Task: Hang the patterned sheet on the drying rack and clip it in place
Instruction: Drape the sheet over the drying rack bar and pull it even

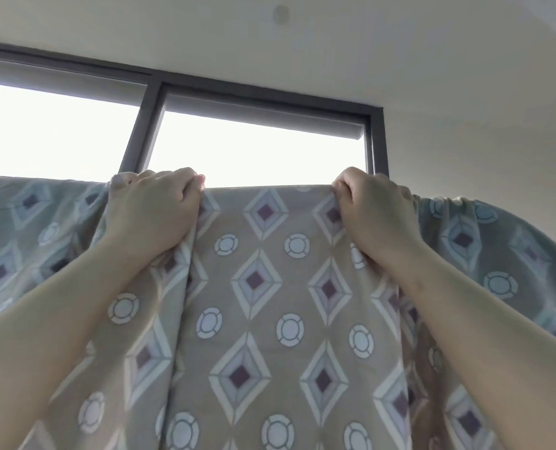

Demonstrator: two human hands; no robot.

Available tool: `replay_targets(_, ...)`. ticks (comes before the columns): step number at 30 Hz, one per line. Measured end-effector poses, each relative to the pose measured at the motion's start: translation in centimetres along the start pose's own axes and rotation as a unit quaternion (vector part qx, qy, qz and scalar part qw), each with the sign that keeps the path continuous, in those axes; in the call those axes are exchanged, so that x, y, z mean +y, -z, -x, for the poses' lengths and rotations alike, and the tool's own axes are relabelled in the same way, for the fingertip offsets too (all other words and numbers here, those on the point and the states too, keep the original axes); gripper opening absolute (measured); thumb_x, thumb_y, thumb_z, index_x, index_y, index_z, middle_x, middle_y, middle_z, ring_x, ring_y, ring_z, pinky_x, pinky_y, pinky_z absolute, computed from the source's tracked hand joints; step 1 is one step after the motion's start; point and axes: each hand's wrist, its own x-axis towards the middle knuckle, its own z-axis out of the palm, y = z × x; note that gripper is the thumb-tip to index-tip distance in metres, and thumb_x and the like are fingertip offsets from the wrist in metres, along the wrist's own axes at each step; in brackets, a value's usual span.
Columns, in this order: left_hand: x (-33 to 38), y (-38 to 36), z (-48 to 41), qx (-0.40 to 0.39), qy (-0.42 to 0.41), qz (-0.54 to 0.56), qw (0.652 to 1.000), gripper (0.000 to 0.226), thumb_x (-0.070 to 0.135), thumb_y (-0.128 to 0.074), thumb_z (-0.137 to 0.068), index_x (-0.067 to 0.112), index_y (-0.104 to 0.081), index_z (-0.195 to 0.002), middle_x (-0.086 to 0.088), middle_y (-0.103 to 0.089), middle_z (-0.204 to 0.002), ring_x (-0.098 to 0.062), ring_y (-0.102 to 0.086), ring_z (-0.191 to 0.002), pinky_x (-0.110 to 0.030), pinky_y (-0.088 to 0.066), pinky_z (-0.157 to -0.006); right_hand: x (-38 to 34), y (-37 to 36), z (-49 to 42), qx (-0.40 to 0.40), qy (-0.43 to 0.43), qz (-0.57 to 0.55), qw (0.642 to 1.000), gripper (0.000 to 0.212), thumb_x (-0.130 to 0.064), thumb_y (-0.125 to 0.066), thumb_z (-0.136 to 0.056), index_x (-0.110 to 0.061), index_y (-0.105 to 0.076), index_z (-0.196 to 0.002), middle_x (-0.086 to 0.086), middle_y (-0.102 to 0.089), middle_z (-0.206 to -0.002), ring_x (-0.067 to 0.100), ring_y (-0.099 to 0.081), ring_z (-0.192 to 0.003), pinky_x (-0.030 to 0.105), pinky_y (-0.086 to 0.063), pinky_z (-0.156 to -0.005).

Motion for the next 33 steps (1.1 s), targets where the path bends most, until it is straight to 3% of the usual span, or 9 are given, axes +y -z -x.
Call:
replay_targets(3,0.6,-0.1,-0.2,-0.001,0.008,-0.002,1.000,0.038,0.033,-0.026,-0.098,0.018,-0.060,-0.098,-0.007,-0.065,-0.104,-0.028,-0.051,-0.101,-0.039,-0.024,-0.093,0.1,0.1,0.3,0.020,-0.016,0.008,1.000,0.021,-0.015,-0.031,-0.099,-0.017,-0.046,-0.085,-0.009,-0.042,-0.066,0.021,-0.043,-0.080,0.033,-0.024,-0.078)
replay_targets(7,0.3,-0.6,-0.3,0.029,0.025,0.014,0.999,0.036,0.029,-0.030,-0.098,0.010,-0.056,-0.083,-0.007,-0.057,-0.080,-0.022,-0.039,-0.078,-0.035,-0.025,-0.083,0.5,0.1,0.3,0.033,-0.047,-0.015,0.998,0.023,-0.012,-0.031,-0.098,-0.008,-0.053,-0.093,0.001,-0.050,-0.081,0.025,-0.048,-0.084,0.037,-0.036,-0.078)
replay_targets(12,-0.3,-0.7,-0.7,0.043,0.054,0.054,0.996,0.032,0.028,-0.032,-0.098,0.011,-0.045,-0.075,-0.003,-0.047,-0.073,-0.028,-0.045,-0.082,-0.038,-0.028,-0.091,0.8,0.7,0.3,0.058,-0.083,-0.063,0.993,0.021,-0.008,-0.030,-0.098,-0.004,-0.051,-0.094,0.005,-0.047,-0.084,0.022,-0.043,-0.076,0.031,-0.029,-0.065)
replay_targets(16,-0.2,-0.9,-0.7,0.070,0.069,0.064,0.993,0.028,0.025,-0.035,-0.099,0.005,-0.051,-0.088,-0.017,-0.057,-0.083,-0.036,-0.052,-0.095,-0.040,-0.028,-0.095,1.7,1.5,0.4,0.110,-0.123,-0.072,0.984,0.020,-0.009,-0.029,-0.099,-0.007,-0.047,-0.092,0.002,-0.042,-0.076,0.017,-0.035,-0.069,0.026,-0.019,-0.055)
replay_targets(19,-0.5,-1.1,-0.8,0.072,0.084,0.065,0.992,0.030,0.023,-0.036,-0.098,-0.001,-0.054,-0.093,-0.023,-0.062,-0.091,-0.039,-0.053,-0.097,-0.044,-0.031,-0.095,3.2,2.6,0.6,0.149,-0.176,-0.079,0.970,0.027,-0.005,-0.029,-0.098,0.005,-0.052,-0.108,0.014,-0.054,-0.094,0.017,-0.037,-0.079,0.019,-0.017,-0.061)
replay_targets(22,0.7,-1.1,-0.8,0.049,0.086,0.084,0.992,0.030,0.028,-0.035,-0.098,0.007,-0.052,-0.085,-0.012,-0.056,-0.080,-0.032,-0.050,-0.088,-0.042,-0.032,-0.093,3.6,2.7,0.7,0.106,-0.132,-0.071,0.983,0.029,-0.005,-0.033,-0.096,-0.003,-0.056,-0.113,0.010,-0.064,-0.110,0.018,-0.054,-0.094,0.021,-0.033,-0.075)
replay_targets(25,3.9,-1.2,-0.3,-0.009,0.021,0.110,0.994,0.038,0.041,-0.033,-0.097,0.014,-0.057,-0.085,-0.003,-0.061,-0.081,-0.022,-0.050,-0.088,-0.044,-0.032,-0.099,2.3,2.1,0.7,0.004,-0.053,-0.066,0.996,0.027,-0.027,-0.038,-0.099,-0.021,-0.058,-0.116,-0.002,-0.066,-0.109,0.020,-0.059,-0.103,0.036,-0.041,-0.095)
replay_targets(28,6.0,-1.9,0.1,-0.059,-0.067,0.095,0.991,0.039,0.047,-0.034,-0.095,0.022,-0.063,-0.095,0.004,-0.066,-0.088,-0.018,-0.054,-0.088,-0.048,-0.034,-0.098,2.1,1.5,0.5,-0.048,-0.024,-0.008,0.999,0.031,-0.041,-0.039,-0.096,-0.024,-0.064,-0.105,-0.004,-0.067,-0.098,0.022,-0.053,-0.104,0.040,-0.037,-0.094)
replay_targets(33,6.4,-2.0,-0.1,-0.033,-0.061,0.105,0.992,0.037,0.042,-0.035,-0.096,0.020,-0.064,-0.092,0.005,-0.064,-0.083,-0.018,-0.052,-0.083,-0.045,-0.035,-0.093,3.5,1.9,0.1,0.012,-0.028,-0.012,0.999,0.025,-0.020,-0.040,-0.098,-0.010,-0.063,-0.091,0.003,-0.063,-0.087,0.020,-0.051,-0.084,0.035,-0.036,-0.082)
